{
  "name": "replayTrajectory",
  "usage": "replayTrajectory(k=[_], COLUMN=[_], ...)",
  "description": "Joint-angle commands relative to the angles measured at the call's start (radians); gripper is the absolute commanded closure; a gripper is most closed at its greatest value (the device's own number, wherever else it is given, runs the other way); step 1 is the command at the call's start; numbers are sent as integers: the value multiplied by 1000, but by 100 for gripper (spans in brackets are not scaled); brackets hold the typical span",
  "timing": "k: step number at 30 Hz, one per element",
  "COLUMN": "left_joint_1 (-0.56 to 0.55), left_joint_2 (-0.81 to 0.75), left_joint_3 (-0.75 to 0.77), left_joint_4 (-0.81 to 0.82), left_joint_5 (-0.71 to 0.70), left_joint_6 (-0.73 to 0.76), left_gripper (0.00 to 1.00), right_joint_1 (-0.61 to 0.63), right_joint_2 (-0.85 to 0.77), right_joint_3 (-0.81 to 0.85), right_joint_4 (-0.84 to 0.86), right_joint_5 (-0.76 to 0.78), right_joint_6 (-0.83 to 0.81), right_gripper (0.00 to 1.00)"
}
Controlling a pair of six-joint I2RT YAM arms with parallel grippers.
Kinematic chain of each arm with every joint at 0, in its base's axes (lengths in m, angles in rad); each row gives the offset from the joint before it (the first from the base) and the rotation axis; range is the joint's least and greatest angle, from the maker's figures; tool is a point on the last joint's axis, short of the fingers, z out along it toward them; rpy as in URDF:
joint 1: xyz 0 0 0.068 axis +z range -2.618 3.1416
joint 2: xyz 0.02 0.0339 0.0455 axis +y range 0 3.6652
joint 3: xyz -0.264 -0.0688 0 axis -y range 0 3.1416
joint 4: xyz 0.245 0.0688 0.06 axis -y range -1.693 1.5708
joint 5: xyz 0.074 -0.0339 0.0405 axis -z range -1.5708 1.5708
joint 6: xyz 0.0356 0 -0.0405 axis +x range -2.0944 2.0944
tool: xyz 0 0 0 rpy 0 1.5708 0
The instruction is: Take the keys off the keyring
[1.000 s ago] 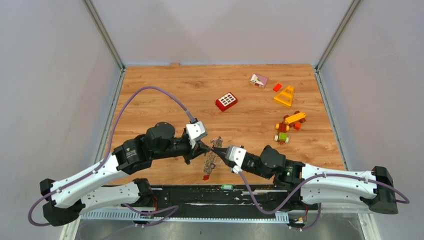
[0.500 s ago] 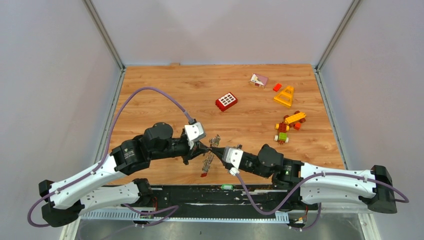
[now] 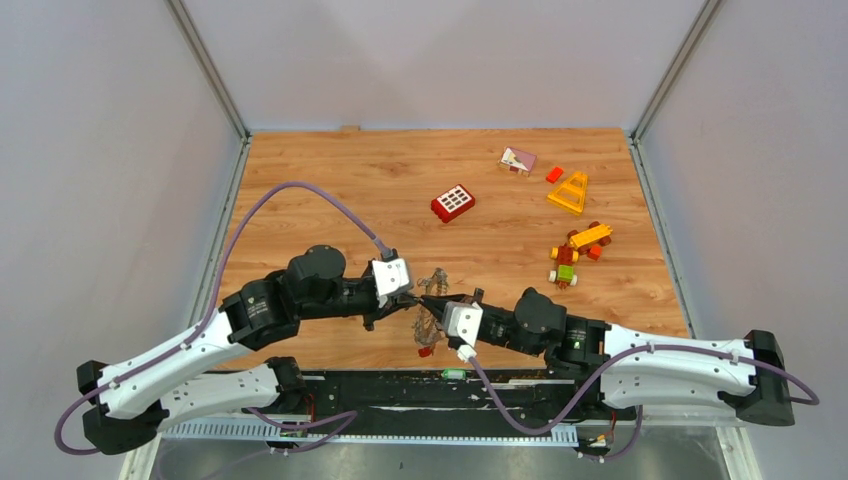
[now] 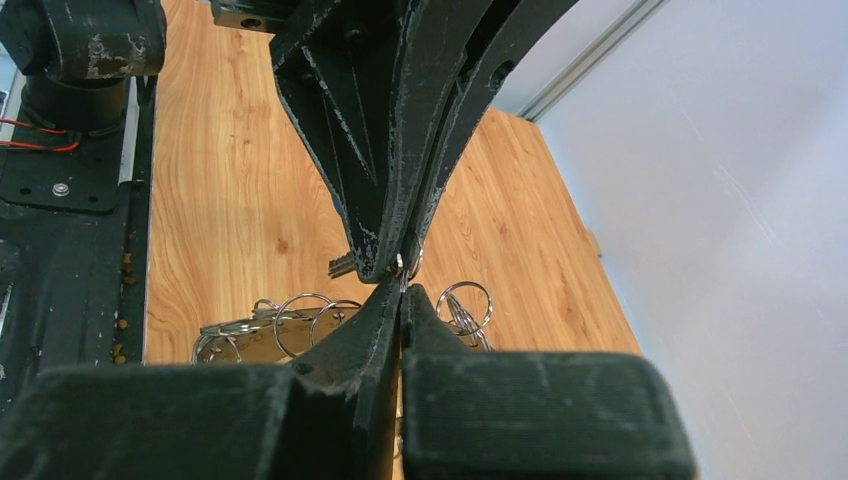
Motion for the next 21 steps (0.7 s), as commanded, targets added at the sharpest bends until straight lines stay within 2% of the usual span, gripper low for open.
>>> replayTrajectory(k=[1, 10, 21], left_joint_1=[-8, -8, -8], left_joint_2=[-34, -30, -31], left_joint_3=[57, 66, 72], left_joint_4=[25, 3, -3], left_joint_5=[119, 185, 212], left_joint_6=[83, 141, 132], left_gripper=[100, 100, 100], right_joint_1=[-2, -2, -2], right_joint_2=[-47, -78, -172], right_joint_3=[73, 77, 33], right_joint_4=[41, 41, 99], right_joint_5=[-22, -53, -67], right_joint_6=[-59, -110, -56], right_gripper=[100, 100, 100])
